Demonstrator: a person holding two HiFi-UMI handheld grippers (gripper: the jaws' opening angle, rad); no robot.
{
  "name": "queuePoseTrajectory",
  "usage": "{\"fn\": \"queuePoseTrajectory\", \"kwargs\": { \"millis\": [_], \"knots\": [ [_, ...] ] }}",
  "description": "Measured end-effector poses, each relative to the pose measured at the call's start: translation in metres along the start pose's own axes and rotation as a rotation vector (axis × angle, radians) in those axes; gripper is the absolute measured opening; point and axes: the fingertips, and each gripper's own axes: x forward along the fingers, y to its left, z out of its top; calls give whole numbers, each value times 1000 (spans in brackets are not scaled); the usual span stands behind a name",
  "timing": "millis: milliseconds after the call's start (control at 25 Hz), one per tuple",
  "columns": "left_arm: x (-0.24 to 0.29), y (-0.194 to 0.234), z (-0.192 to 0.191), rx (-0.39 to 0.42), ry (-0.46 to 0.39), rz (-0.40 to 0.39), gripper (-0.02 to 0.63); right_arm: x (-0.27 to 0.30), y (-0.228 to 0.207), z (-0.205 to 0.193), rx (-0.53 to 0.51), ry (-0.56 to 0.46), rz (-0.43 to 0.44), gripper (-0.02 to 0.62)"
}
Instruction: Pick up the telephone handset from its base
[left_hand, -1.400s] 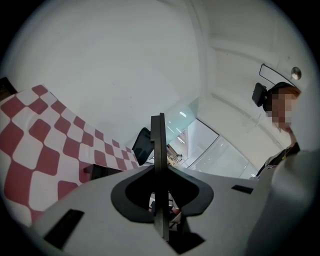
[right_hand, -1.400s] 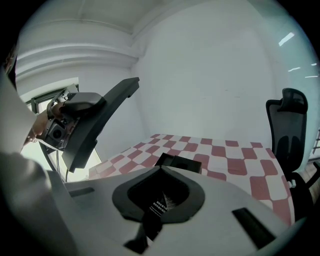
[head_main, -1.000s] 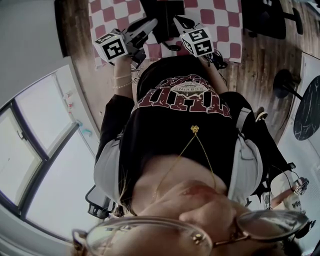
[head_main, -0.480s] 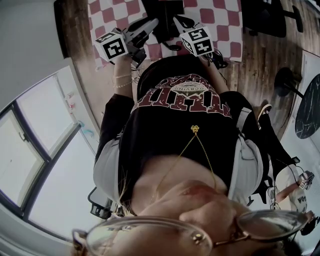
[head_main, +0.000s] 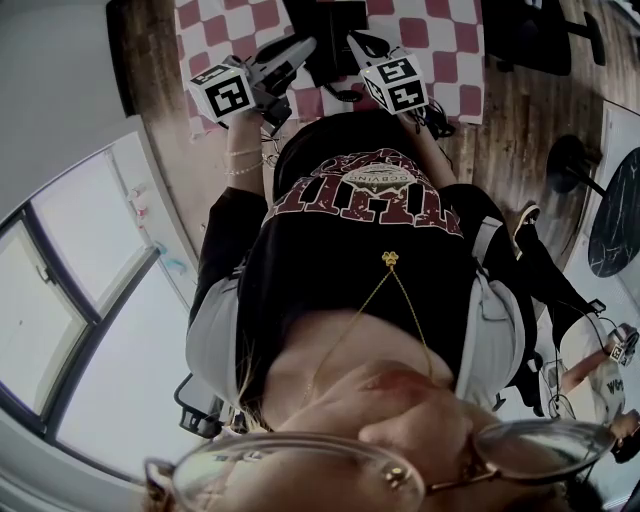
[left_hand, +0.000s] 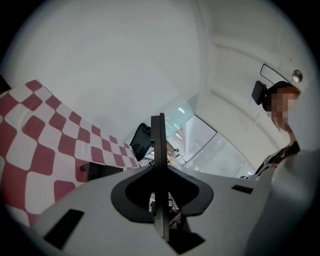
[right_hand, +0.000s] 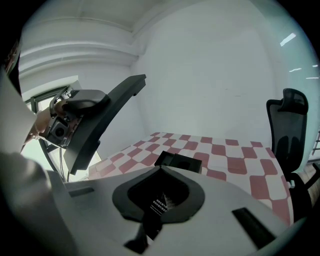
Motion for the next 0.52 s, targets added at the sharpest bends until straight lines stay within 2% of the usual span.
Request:
{"fn": "queuePoseTrajectory", "kwargs": {
  "millis": [520],
  "knots": [
    [-1,2,-1,-5,3,-3,81,0,1,0,-1,2,-1,18]
  ]
}}
